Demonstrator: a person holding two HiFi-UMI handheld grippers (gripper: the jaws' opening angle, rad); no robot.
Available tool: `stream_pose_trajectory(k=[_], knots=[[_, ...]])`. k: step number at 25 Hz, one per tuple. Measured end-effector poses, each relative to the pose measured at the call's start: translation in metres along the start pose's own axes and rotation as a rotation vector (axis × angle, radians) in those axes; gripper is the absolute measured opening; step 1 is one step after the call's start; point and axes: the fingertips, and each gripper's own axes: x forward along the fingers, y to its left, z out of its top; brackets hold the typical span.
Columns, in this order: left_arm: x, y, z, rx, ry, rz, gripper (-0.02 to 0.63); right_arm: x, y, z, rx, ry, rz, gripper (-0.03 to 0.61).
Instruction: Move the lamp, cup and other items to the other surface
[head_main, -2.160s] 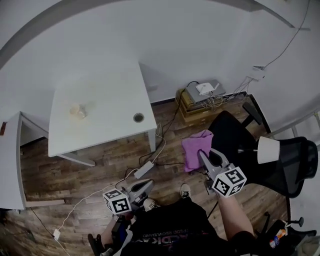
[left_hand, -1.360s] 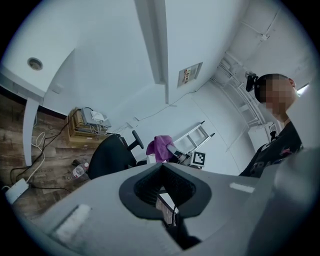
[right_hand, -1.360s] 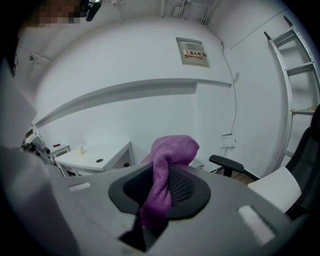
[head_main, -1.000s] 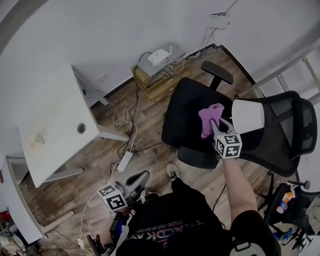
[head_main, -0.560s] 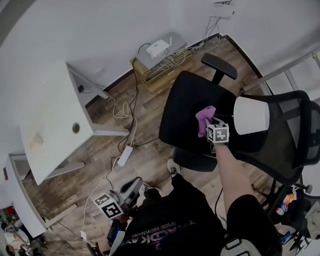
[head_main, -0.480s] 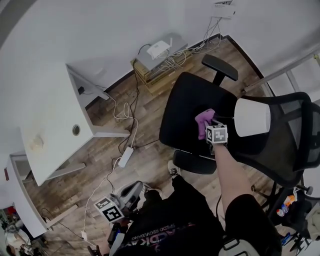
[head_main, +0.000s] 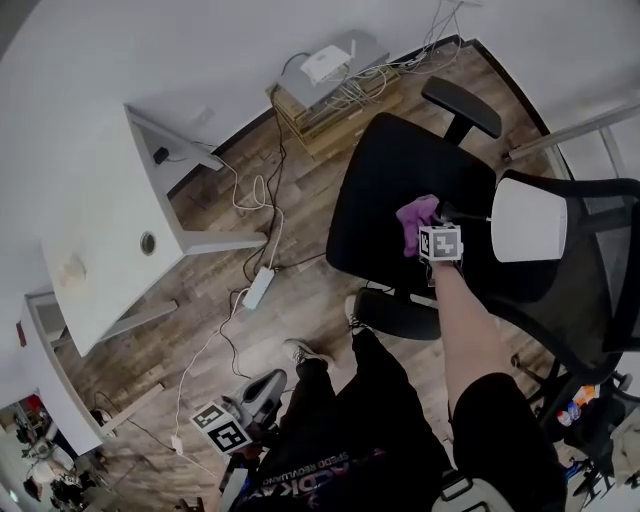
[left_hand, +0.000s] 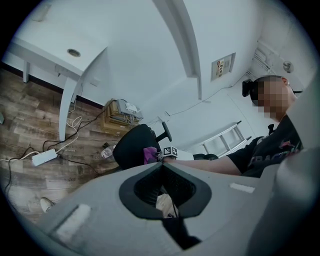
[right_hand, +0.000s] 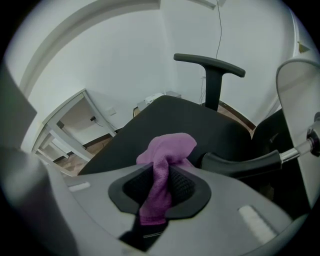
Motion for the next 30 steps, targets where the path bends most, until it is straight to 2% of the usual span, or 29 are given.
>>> stream_pose_trajectory(k=[4, 11, 17, 18, 20, 22, 25, 30], knots=[[-0.002, 0.006, -0.009, -0.024, 0.008, 0.018, -0.002, 0.012, -0.001, -0.009, 0.028, 0.034, -0.005, 0.093], [-0.006, 0.013, -0.017, -0.054, -0.013, 0.029, -0.002, 0.023, -0.003, -0.023, 0.055, 0.096, 0.008, 0.190], [-0.007, 0.012, -0.011, -0.041, -0.043, -0.006, -0.002, 0.005, -0.011, -0.018, 0.058, 0.079, -0.026, 0.206], [-0.007, 0.012, -0.010, -0.038, -0.050, -0.015, -0.002, 0.000, -0.013, -0.015, 0.048, 0.069, -0.035, 0.203], [-0.010, 0.012, -0.007, -0.030, -0.063, -0.032, -0.002, -0.016, -0.017, -0.006, 0.002, 0.045, -0.069, 0.144], [-0.017, 0.012, -0.004, -0.022, -0.077, -0.050, -0.002, -0.038, -0.021, 0.001, -0.075, 0.031, -0.131, 0.002], [-0.035, 0.012, -0.001, -0.007, -0.095, -0.079, -0.002, -0.074, -0.021, 0.011, -0.132, -0.007, -0.171, 0.002], [-0.064, 0.015, 0.000, 0.006, -0.133, -0.122, -0.002, -0.144, 0.002, 0.033, -0.120, -0.163, -0.140, 0.003]])
